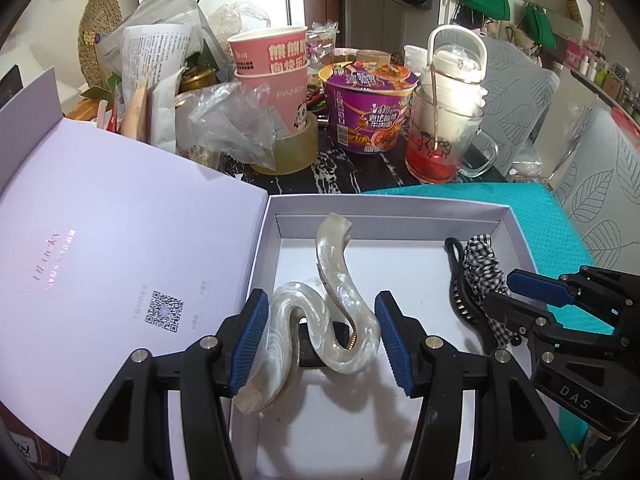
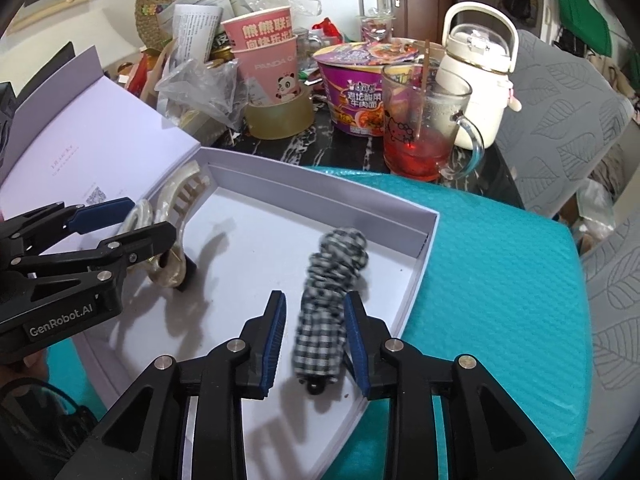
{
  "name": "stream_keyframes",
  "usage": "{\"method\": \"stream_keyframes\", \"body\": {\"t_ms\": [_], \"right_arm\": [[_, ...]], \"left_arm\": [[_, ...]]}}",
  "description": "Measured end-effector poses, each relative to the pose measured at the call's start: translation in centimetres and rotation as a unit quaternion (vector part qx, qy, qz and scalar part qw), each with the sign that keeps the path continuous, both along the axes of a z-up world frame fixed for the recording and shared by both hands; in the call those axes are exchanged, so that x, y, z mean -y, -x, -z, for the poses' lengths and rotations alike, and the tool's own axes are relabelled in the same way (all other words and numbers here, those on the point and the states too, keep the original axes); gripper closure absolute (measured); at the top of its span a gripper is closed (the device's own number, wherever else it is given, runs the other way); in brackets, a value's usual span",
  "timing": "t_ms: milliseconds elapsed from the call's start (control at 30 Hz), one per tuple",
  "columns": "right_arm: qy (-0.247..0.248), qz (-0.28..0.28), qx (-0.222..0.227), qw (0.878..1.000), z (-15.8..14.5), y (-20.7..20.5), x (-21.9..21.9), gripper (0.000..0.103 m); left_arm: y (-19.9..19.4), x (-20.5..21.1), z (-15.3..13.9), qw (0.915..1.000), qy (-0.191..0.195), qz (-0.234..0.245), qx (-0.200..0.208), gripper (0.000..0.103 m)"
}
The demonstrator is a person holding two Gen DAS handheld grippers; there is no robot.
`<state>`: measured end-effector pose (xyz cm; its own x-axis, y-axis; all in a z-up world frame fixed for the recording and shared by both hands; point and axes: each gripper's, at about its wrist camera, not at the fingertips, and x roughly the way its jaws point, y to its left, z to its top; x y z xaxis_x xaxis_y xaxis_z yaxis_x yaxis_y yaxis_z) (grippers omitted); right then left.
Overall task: Organize rigid objects
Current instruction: 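Open the left gripper releasing the clear clip while the right releases the scrunchie, then withdraw both grippers from the box toward the loose items on the mat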
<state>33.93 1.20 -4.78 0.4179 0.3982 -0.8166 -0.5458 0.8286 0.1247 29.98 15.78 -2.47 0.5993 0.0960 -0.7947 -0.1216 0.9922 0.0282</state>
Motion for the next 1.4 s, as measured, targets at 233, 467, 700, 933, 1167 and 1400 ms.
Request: {"method": "stream_keyframes", "body": {"t_ms": [233,467,700,933,1167,1400], "right_arm": [[-0.014,0.002,0.024,1.000,-2.7,1.3,0.7,0.073],[-0.026,0.002,0.054,0.998,-6.3,3.5,1.8,0.073],[-0.035,0.000,0.090,0.995,-10.0,6.6,2.8,0.073],[-0.043,-0.001,0.124,0.991,-13.1,10.6,4.1,0.072],[-0.050,0.000,0.155,0.987,-15.1,14.3,5.4,0.070],[-0.054,0.004,0.177,0.983,-16.3,18.2,7.0,0.061]], "left_arm": [[1.5,0.9,-2.8,0.9997,-0.011,0.004,0.022,0.048],[4.0,1.9,-6.4,0.9982,-0.022,0.006,0.056,0.048],[7.2,2.9,-9.7,0.9958,-0.024,0.010,0.088,0.048],[10.6,4.0,-11.9,0.9927,-0.026,0.013,0.117,0.048],[13.9,5.5,-13.1,0.9900,-0.026,0.023,0.137,0.048],[17.2,6.6,-14.1,0.9871,-0.027,0.025,0.156,0.047]]}}
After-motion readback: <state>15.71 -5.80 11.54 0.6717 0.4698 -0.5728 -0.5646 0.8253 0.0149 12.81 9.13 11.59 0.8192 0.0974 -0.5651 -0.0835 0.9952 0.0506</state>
